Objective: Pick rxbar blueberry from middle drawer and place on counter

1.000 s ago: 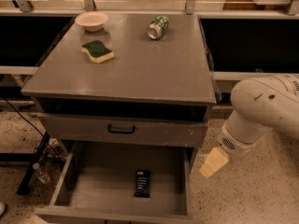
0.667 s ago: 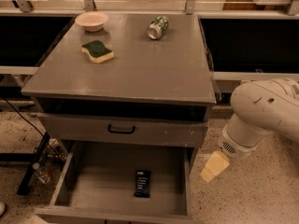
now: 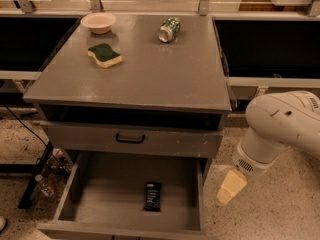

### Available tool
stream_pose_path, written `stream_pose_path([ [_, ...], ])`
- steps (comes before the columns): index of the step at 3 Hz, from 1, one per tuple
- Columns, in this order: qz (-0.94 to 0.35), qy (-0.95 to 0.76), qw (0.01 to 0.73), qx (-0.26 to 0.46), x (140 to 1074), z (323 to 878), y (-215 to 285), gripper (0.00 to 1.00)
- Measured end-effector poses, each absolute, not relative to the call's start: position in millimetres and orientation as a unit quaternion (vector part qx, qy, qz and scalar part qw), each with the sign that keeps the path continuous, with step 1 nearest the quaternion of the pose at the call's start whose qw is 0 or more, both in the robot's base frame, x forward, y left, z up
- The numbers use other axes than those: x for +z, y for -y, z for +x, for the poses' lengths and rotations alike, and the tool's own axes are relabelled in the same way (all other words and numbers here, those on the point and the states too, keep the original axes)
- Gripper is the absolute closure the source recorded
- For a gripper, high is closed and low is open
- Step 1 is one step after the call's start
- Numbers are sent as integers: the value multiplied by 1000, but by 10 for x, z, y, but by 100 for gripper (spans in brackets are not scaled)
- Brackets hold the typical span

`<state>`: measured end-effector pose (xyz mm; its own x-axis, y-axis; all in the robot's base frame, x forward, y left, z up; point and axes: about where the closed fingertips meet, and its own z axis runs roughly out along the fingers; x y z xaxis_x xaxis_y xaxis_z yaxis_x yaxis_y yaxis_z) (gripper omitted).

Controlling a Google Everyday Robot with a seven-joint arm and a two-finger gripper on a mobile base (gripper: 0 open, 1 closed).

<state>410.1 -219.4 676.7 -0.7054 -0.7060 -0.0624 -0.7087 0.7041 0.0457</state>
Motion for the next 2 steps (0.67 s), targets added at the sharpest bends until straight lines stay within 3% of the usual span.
stream_pose_path([
  [2,-379,-924,3,57,6451,4170,2006,0],
])
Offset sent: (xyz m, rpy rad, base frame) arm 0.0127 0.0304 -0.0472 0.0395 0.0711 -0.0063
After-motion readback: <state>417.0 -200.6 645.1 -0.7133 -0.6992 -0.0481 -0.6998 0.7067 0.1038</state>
